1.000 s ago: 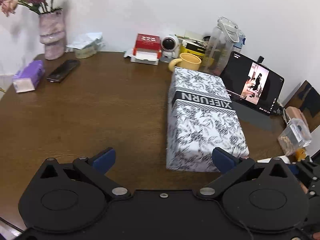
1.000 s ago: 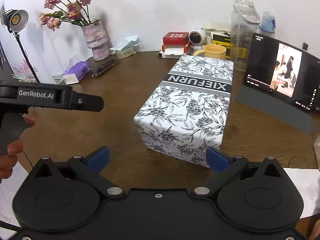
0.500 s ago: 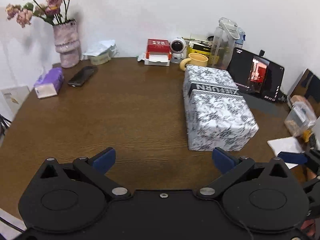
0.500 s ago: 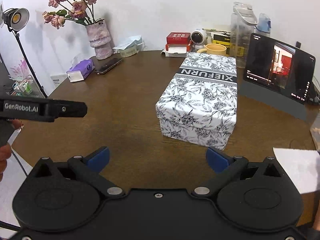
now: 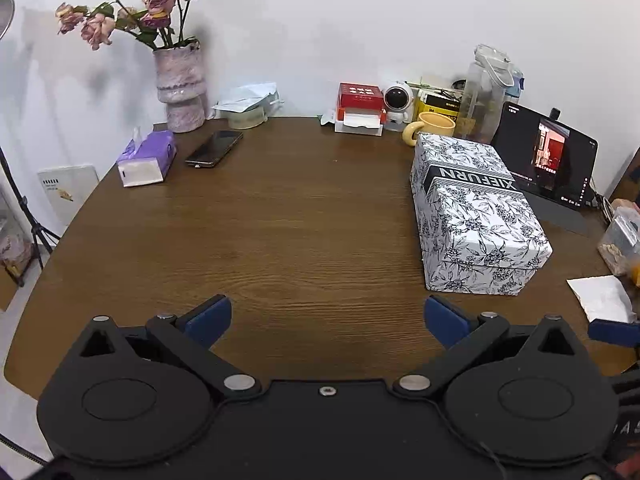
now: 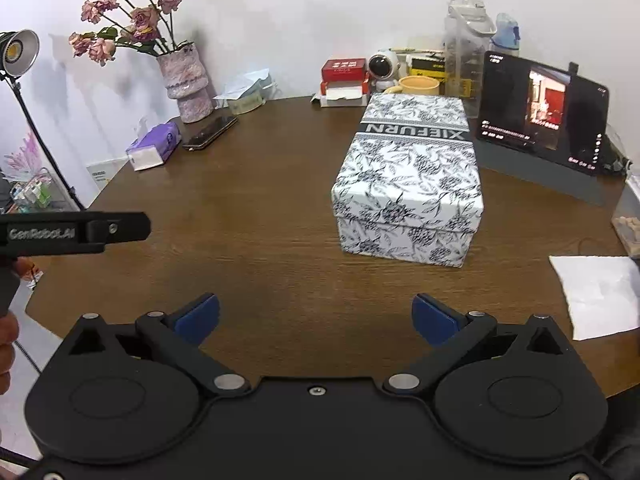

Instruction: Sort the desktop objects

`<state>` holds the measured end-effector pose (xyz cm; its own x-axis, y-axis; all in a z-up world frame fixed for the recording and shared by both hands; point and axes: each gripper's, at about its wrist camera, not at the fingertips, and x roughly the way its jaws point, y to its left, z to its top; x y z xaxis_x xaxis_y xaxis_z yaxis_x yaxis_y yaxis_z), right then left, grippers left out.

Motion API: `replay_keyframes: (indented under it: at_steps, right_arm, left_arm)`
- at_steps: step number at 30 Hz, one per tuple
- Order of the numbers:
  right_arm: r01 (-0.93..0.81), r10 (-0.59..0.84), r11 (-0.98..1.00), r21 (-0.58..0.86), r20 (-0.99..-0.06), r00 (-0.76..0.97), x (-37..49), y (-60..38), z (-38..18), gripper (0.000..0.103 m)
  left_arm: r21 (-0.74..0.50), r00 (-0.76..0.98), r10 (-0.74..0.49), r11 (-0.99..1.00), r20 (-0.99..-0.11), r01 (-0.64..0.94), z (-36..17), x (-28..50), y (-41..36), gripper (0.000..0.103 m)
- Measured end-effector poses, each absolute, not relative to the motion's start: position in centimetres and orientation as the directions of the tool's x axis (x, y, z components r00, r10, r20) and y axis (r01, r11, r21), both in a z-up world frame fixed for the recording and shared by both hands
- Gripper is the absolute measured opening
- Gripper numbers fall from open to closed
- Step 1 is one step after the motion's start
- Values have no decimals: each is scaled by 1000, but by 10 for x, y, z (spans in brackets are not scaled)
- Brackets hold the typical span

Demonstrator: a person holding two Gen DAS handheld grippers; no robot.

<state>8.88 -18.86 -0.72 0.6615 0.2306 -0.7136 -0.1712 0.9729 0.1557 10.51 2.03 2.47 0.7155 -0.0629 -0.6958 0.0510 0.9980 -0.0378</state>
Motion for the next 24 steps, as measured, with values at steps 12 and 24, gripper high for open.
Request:
replay_keyframes:
  at_steps: [12,24]
  right_arm:
    - [-183,216,975,126,-732,646,96,-185,-10,103]
    - [-197,228,972,132,-747,624,103,-190,-17,103]
  left_arm:
    - [-39,697,-61,998,-714,48,13,100,25,103]
    - [-15,697,-44,999,-716,48,8,102,14,103]
